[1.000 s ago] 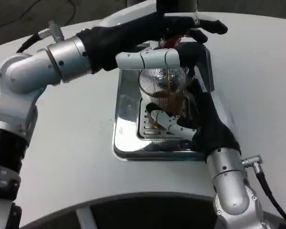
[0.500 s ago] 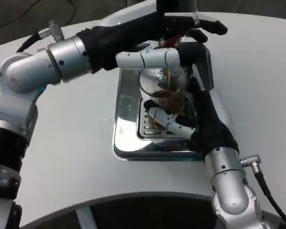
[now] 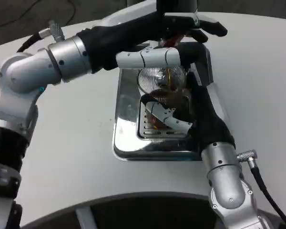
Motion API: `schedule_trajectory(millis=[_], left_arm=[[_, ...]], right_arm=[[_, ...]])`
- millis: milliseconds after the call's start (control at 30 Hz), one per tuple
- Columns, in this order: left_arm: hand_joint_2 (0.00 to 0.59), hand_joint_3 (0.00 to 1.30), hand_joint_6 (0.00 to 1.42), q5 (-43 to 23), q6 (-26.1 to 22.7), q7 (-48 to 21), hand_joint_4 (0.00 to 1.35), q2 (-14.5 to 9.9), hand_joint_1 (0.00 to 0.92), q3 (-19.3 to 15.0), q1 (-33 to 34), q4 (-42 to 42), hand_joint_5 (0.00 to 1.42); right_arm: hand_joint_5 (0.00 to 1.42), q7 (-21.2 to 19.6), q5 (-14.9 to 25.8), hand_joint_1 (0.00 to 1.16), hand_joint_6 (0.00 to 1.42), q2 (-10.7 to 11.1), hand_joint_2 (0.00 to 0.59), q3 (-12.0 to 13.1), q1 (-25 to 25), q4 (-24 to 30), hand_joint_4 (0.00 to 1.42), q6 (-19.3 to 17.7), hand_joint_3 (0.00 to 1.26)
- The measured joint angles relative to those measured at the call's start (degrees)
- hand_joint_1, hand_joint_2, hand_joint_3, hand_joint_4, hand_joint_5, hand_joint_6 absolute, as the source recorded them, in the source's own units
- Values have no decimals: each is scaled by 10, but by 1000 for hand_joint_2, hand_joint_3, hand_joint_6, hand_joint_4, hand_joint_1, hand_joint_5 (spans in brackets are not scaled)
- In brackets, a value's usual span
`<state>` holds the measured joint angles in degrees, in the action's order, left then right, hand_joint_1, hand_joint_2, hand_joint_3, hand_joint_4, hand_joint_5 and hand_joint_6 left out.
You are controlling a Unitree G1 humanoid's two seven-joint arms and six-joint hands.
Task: Grasp the cup under the faucet to collect the drink, then remove the cup.
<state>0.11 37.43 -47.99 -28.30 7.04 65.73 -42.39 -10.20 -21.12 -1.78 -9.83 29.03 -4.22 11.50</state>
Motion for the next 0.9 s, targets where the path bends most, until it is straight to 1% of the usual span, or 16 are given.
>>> schedule_trajectory(millis=[233, 533, 733, 900], left_arm=[[161, 255, 142, 0, 1, 0, 157, 0, 0, 1, 2, -3, 208], [163, 299, 147, 0, 1, 0, 158, 0, 0, 4, 3, -3, 208], [163, 314, 147, 0, 1, 0, 170, -1, 0, 4, 3, -2, 208], [164, 316, 147, 0, 1, 0, 171, -4, 0, 5, 3, 2, 211]], right_arm=[[111, -10, 0, 708, 1, -3, 231, 0, 5, -21, 0, -5, 0], [122, -38, 1, 707, 25, -17, 231, 0, 7, -38, 3, -15, 0], [189, -51, 1, 706, 82, -24, 231, 0, 12, -50, 81, -24, 0], [228, -71, 0, 716, 122, -31, 222, -2, 13, -56, 135, -30, 4]])
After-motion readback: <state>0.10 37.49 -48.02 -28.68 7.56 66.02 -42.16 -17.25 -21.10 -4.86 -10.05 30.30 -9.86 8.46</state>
